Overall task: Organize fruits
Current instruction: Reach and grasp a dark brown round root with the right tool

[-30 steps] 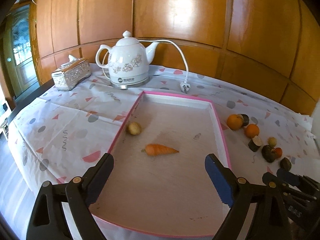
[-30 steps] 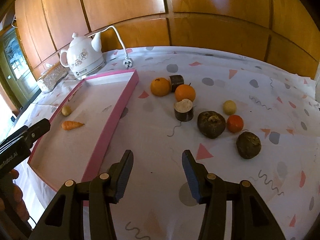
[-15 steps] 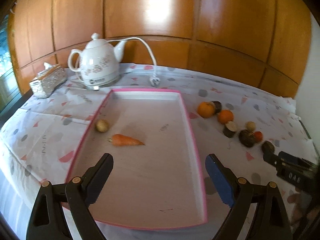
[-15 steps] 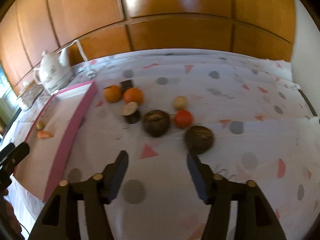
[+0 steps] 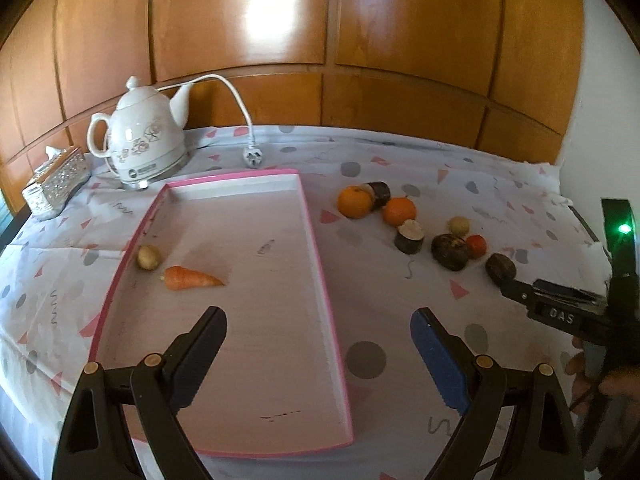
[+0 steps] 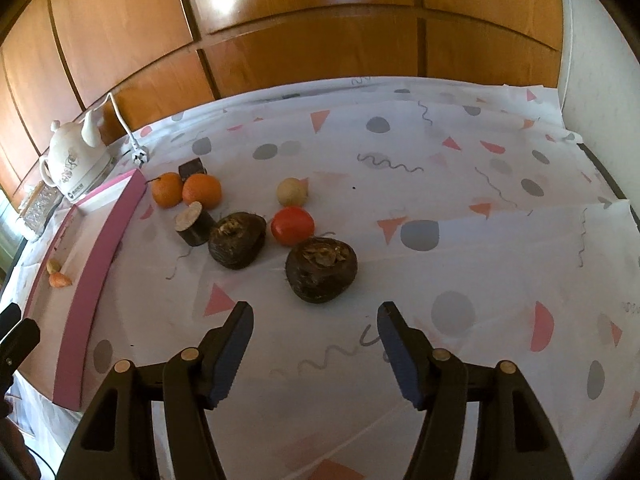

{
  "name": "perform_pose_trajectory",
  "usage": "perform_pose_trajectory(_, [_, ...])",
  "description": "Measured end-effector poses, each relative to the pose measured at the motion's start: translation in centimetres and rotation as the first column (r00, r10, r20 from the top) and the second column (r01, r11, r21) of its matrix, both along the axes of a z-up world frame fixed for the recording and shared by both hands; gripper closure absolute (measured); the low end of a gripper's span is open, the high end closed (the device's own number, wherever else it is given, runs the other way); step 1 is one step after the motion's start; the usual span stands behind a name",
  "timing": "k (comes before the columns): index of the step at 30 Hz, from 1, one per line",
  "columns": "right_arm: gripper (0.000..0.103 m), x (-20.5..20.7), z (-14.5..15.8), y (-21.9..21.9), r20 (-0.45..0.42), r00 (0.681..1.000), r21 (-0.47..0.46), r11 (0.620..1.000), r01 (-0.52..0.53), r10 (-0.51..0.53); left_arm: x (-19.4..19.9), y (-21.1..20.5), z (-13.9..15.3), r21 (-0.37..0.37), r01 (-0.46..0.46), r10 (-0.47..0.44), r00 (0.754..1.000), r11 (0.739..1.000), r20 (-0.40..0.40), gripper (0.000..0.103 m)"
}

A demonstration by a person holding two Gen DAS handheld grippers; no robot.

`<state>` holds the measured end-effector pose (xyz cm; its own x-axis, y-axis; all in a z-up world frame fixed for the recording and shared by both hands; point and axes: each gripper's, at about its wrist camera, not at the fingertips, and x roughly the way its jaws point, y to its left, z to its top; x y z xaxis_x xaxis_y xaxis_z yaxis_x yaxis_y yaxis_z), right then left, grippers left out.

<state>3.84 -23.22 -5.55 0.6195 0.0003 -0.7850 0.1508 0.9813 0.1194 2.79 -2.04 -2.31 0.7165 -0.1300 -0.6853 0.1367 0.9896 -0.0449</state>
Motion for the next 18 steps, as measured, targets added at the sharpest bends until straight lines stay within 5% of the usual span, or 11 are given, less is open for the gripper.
perform_pose_trajectory(16, [0.038,3.7,-1.6,-0.1,-0.033,0.998,-0.079,0.996,-0.047,0.044,1.2,-1.8,-0.4,-0.015,0.049,-0.049,0.998,0.999,-0.039,0.009])
perform_pose_trajectory(18, [0.046,3.7,-1.7,-0.2,-0.029,0.999,-0.083,0.995,-0.045,0.043,1.5,-2.0,-0.3,-0.022,0.046,-0.047,0.998,0.999,-0.04,0.009])
